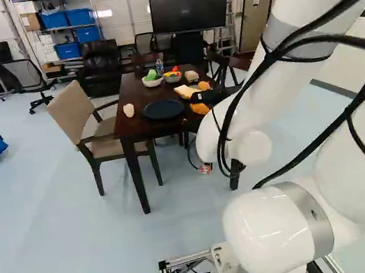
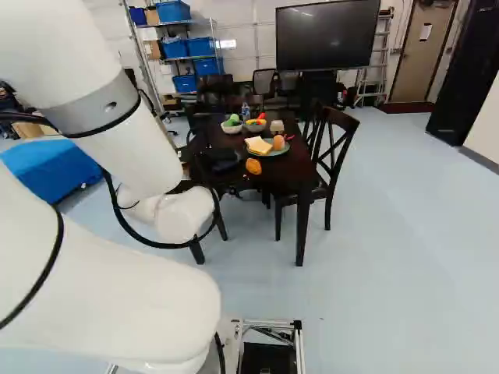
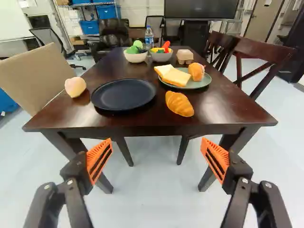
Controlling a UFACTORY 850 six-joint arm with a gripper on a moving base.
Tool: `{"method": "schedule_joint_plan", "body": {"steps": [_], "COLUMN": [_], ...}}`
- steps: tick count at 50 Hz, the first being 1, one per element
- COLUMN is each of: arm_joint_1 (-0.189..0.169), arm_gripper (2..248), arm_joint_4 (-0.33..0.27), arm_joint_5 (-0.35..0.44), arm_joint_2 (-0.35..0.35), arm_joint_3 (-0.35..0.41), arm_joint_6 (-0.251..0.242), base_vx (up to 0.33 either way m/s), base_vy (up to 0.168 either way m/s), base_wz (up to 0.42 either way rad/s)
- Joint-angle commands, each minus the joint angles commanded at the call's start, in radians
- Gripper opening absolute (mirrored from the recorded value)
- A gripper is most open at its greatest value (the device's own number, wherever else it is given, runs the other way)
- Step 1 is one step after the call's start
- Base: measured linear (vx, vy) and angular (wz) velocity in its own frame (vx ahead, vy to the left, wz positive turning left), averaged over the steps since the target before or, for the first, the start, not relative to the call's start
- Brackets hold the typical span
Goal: Move the croissant to the empty plate
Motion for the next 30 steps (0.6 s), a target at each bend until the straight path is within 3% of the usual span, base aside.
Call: {"method": "schedule_joint_plan", "body": {"steps": [21,30], "arm_joint_1": [0.0,0.0], "arm_gripper": [247,247], "arm_joint_4": [0.0,0.0], "arm_joint_5": [0.0,0.0], "arm_joint_2": [0.0,0.0], "arm_joint_3": [0.0,0.0], "arm_joint_6": [0.0,0.0], "base_vx": [0.181,0.038], "base_vy": [0.028,0.0], "base_wz": [-0.019,-0.007]}}
